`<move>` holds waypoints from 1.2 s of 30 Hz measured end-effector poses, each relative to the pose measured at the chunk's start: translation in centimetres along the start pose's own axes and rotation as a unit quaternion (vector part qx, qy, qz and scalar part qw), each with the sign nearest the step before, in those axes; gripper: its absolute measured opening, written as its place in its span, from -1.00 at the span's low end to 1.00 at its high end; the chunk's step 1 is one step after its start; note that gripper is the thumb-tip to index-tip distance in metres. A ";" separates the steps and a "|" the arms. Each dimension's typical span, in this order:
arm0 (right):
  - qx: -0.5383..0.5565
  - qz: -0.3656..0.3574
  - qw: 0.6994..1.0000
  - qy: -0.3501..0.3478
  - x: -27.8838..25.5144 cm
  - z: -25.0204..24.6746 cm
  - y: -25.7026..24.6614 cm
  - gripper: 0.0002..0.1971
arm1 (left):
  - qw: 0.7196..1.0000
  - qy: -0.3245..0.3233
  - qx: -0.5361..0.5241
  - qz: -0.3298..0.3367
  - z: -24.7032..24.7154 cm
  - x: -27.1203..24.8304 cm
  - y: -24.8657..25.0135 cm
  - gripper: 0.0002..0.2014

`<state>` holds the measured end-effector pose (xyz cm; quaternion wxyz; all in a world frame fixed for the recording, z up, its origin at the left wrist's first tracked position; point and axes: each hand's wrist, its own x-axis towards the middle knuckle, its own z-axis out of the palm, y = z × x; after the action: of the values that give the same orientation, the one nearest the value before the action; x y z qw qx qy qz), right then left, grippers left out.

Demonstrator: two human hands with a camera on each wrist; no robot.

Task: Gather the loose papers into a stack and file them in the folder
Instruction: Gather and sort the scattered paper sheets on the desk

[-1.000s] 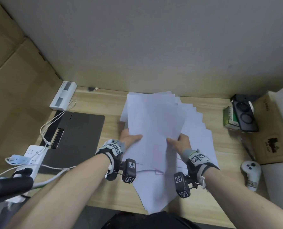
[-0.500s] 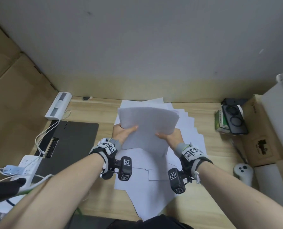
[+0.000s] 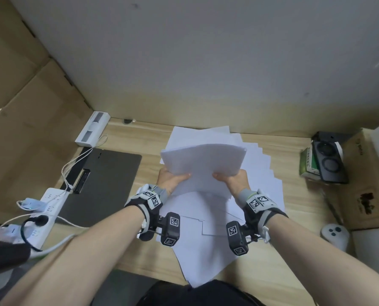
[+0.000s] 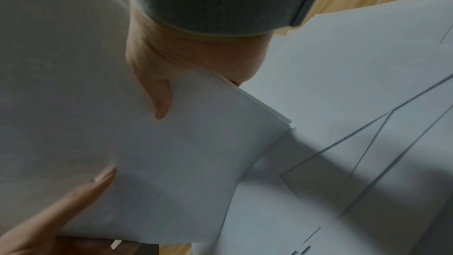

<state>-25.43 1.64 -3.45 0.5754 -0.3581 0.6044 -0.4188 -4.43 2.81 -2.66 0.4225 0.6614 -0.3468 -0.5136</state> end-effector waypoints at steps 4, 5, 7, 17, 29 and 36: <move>-0.003 0.002 1.000 -0.001 0.1 -0.2 0.5 -0.78 | 1.000 -0.004 0.011 -0.006 0.2 -0.1 -0.4 -0.68; -0.006 0.004 1.000 0.000 0.1 -0.2 0.7 -0.80 | 1.000 -0.004 0.017 -0.006 0.3 -0.3 -0.7 -0.70; -0.022 0.006 1.000 0.014 0.1 -0.3 1.2 -0.86 | 0.999 -0.006 0.030 -0.012 0.5 -0.5 -1.1 -0.72; -0.132 0.045 0.982 0.130 1.6 0.0 3.5 -0.73 | 0.993 -0.020 0.081 -0.082 -6.6 -0.3 -3.7 -0.74; -0.182 0.124 0.967 0.129 0.6 9.9 8.5 -0.74 | 0.926 0.084 0.330 -0.164 -22.4 4.2 -10.4 -0.31; -0.187 0.146 0.956 0.173 -0.4 14.2 10.1 -0.77 | 0.874 -0.043 0.464 -0.136 -22.5 6.3 -12.4 -0.18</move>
<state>-10.74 4.65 -12.39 0.4401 -0.2893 0.8077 -0.2650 19.22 6.78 -13.82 -0.0221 0.7993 -0.4695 -0.3745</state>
